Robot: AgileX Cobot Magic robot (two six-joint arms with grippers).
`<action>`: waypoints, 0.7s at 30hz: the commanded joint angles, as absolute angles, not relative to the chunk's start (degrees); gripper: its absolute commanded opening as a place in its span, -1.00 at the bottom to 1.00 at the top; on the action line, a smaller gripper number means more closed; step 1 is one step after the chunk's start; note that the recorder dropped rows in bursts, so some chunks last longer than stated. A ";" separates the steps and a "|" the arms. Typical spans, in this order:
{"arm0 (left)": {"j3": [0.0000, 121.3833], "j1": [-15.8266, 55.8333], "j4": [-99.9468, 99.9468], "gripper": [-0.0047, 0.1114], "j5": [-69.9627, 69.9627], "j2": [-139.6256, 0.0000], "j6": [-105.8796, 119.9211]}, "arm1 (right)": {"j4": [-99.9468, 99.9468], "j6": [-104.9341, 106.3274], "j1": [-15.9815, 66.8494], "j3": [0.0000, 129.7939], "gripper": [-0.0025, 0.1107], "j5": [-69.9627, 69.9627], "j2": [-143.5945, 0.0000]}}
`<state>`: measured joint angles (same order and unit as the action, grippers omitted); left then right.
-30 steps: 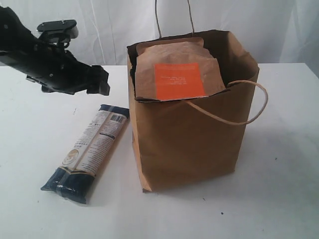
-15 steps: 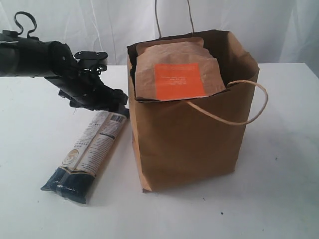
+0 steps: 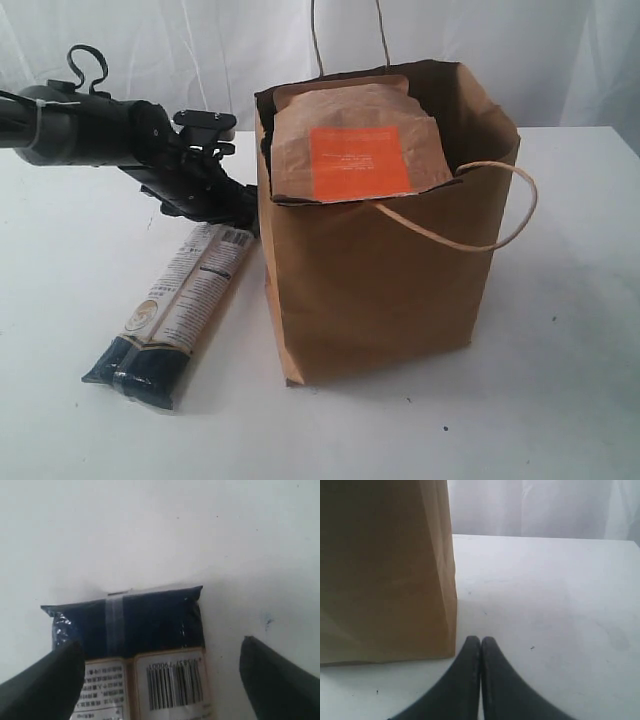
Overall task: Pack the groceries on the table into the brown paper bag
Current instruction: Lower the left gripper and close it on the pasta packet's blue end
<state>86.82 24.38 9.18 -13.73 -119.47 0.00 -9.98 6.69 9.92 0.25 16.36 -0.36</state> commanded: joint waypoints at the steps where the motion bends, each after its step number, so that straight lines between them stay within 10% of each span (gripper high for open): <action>1: 87.44 24.66 7.15 0.54 -14.56 -120.42 0.00 | -9.63 6.65 9.67 0.00 -0.96 15.70 0.00; 15: 87.44 24.66 3.58 0.50 -16.89 -124.34 -1.20 | -9.63 6.65 9.67 0.00 -0.96 15.70 0.00; 21: 87.44 24.66 3.58 -0.61 -19.29 -124.59 -1.20 | -9.63 6.65 9.67 0.00 -0.96 15.70 0.00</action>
